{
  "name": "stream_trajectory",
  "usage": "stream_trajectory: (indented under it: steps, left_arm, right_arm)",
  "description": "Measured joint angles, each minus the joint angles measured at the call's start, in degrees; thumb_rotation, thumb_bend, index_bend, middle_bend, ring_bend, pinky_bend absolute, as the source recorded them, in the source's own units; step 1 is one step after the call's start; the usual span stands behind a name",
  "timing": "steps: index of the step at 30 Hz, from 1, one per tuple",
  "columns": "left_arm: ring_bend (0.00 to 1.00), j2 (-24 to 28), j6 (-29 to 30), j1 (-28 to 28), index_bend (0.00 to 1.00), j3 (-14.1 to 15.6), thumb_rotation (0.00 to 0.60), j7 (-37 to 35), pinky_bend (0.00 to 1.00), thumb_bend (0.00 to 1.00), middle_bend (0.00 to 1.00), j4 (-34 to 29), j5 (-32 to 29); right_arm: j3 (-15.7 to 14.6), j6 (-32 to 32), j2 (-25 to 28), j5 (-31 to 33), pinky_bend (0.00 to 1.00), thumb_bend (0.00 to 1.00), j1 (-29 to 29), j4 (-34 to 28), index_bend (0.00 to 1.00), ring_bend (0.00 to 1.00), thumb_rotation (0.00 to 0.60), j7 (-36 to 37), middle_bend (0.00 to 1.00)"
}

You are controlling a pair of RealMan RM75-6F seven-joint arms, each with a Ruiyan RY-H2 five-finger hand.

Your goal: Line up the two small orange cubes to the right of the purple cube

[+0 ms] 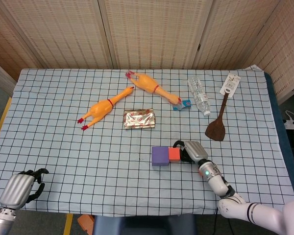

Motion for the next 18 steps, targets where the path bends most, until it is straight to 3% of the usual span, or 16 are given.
stream_trajectory:
  steps: [18]
  left_arm:
    - [0.5,-0.03,-0.11,-0.04,0.37,-0.06,0.6,0.11,0.56,0.45,0.56,-0.08,-0.12]
  right_arm:
    - [-1.95,0.22,2.74,-3.26,1.0,0.68,-0.61,-2.4,0.37,0.87,0.6,3.06,1.0]
